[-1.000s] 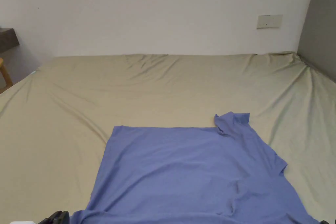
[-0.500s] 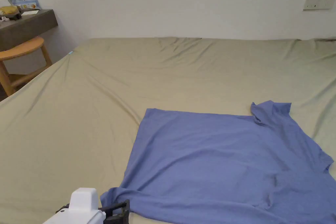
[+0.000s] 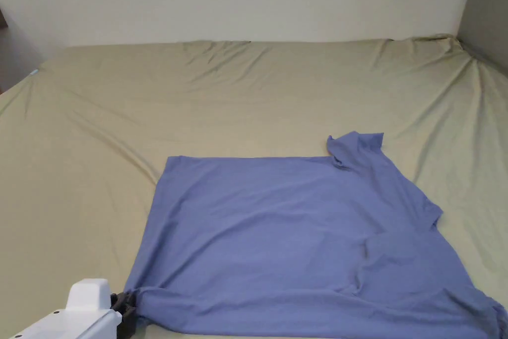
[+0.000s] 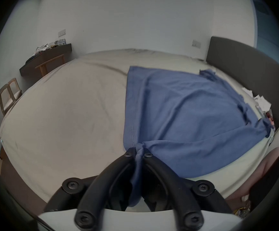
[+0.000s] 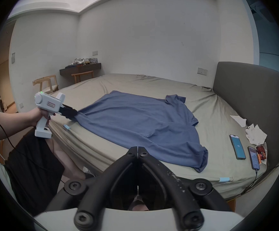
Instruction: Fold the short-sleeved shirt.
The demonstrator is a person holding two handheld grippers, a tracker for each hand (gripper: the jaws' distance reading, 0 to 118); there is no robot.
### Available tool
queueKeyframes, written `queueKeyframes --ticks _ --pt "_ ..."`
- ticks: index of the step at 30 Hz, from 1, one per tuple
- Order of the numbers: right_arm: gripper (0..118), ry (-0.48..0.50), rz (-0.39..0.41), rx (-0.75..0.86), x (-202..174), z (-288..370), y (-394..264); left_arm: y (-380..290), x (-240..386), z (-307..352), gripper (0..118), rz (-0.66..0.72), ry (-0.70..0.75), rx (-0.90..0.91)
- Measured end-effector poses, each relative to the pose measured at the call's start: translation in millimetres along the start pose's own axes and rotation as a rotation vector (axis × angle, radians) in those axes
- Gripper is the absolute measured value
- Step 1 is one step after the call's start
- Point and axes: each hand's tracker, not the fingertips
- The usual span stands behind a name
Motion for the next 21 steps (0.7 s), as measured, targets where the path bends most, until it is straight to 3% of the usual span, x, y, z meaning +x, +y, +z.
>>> queueKeyframes --ticks 4,5,6,8,9,12,16,17,18,20,21 --pt "2 -0.017 -0.031 -0.055 27 -26 -3 8 -4 8 4 0.024 -0.006 -0.001" --pt "7 -0.060 -0.054 -0.055 41 -38 -4 9 -4 10 4 0.020 -0.005 0.008" --pt "22 -0.098 -0.078 -0.068 56 -52 -3 12 0 14 4 0.017 -0.008 0.011" --pt "72 -0.169 -0.110 -0.153 89 -82 -6 13 0 13 4 0.020 -0.008 0.008" --pt "91 -0.211 -0.128 -0.191 105 -99 -8 13 0 13 4 0.028 -0.012 0.003" --pt "88 -0.290 -0.178 -0.293 149 -139 -13 19 7 15 4 0.030 -0.007 -0.013" --pt "76 -0.240 -0.180 -0.411 176 -175 -23 22 9 14 4 0.023 -0.007 -0.032" --pt "66 -0.191 -0.198 -0.452 179 -180 -25 22 10 14 4 0.018 -0.009 -0.038" --pt "46 -0.130 -0.226 -0.467 178 -179 -25 22 6 12 4 0.015 -0.013 -0.045" --pt "7 -0.118 -0.173 -0.362 167 -161 -19 22 7 16 4 0.001 -0.012 -0.042" --pt "8 -0.120 -0.133 -0.337 163 -155 -14 22 8 19 4 -0.014 -0.008 -0.044"
